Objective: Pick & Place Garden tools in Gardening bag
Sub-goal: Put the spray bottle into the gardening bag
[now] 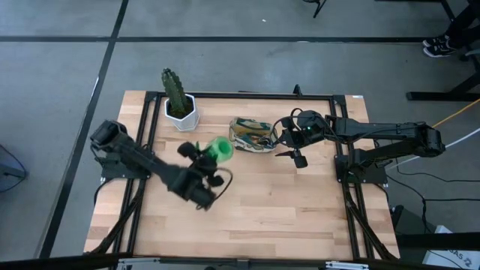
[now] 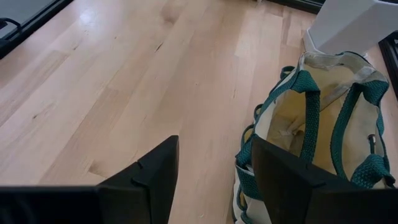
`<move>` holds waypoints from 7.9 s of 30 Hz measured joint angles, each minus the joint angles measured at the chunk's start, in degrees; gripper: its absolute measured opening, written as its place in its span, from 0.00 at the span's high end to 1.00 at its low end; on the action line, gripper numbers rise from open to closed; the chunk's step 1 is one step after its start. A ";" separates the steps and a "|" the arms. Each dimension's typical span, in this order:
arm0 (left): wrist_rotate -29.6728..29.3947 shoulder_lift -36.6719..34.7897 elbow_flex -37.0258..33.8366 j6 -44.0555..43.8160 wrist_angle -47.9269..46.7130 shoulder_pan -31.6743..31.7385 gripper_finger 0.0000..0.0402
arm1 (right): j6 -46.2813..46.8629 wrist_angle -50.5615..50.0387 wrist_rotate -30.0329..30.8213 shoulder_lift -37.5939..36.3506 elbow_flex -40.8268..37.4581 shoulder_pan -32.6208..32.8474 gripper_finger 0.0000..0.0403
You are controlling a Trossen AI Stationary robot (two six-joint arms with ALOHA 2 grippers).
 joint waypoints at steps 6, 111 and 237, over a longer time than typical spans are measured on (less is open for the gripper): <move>1.78 -3.20 0.00 22.64 10.98 7.72 0.62 | 0.00 -0.02 0.00 0.00 0.00 -0.01 0.50; 59.93 2.55 -0.06 75.14 50.78 38.85 0.41 | 0.00 0.00 0.00 0.00 -0.02 0.00 0.50; 60.30 5.51 -0.09 74.91 60.70 36.19 0.58 | 0.00 -0.02 0.00 0.02 -0.02 0.00 0.50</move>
